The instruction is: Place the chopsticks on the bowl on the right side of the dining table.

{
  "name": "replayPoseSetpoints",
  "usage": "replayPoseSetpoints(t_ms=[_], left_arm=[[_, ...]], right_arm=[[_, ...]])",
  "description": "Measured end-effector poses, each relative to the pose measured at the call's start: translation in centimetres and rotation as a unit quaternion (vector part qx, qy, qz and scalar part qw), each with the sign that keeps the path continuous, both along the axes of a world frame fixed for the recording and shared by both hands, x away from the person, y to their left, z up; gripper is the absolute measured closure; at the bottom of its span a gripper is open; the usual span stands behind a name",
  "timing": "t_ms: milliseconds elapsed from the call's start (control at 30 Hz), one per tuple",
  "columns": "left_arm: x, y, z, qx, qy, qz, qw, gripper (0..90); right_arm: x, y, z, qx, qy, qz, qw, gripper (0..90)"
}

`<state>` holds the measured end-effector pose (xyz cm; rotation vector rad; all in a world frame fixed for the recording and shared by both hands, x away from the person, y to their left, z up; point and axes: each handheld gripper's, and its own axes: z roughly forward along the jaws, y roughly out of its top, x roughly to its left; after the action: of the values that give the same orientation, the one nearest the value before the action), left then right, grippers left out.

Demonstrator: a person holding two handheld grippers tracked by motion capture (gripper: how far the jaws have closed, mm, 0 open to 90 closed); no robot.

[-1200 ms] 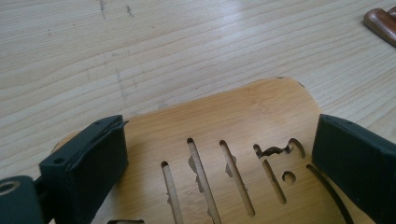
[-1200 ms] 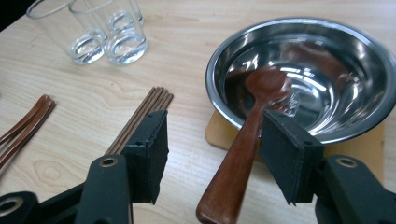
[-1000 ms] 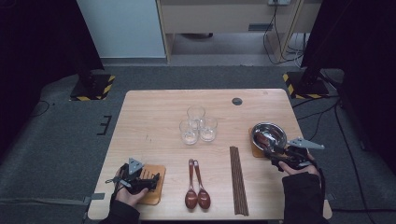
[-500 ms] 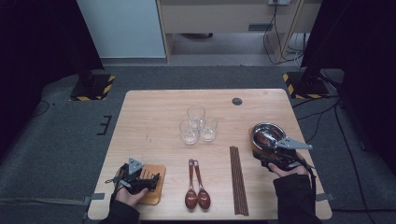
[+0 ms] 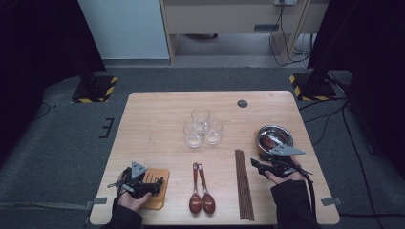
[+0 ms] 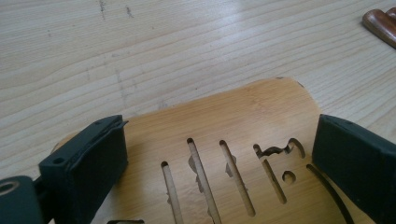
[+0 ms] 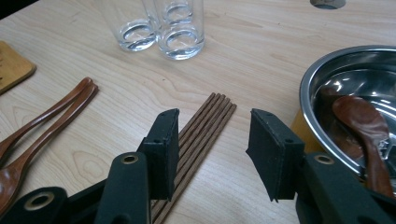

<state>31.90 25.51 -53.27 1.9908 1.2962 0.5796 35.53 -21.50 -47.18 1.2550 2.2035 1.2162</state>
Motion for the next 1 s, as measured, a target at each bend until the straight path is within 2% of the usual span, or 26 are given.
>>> replayPoseSetpoints(t_ms=[433, 633, 833, 1000], left_arm=[[0.0, 0.1, 0.1, 0.0, 0.001, 0.002, 1.0, 4.6], [0.0, 0.3, 0.3, -0.003, 0.003, 0.006, 1.0, 7.9], [-0.1, 0.7, 0.6, -0.004, -0.004, 0.012, 0.9999, 8.1], [0.1, 0.9, 0.5, -0.001, -0.002, 0.015, 0.9999, 7.9]], right_arm=[[-0.2, 1.0, -1.1, -0.016, 0.02, 0.002, 0.9997, 54.3], [-0.3, 1.3, -1.4, -0.021, 0.025, 0.009, 0.9994, 54.7], [-0.4, 1.7, -1.9, -0.028, 0.026, 0.015, 0.9992, 56.0], [-0.4, 2.0, -2.5, -0.033, 0.033, 0.015, 0.9988, 57.7]])
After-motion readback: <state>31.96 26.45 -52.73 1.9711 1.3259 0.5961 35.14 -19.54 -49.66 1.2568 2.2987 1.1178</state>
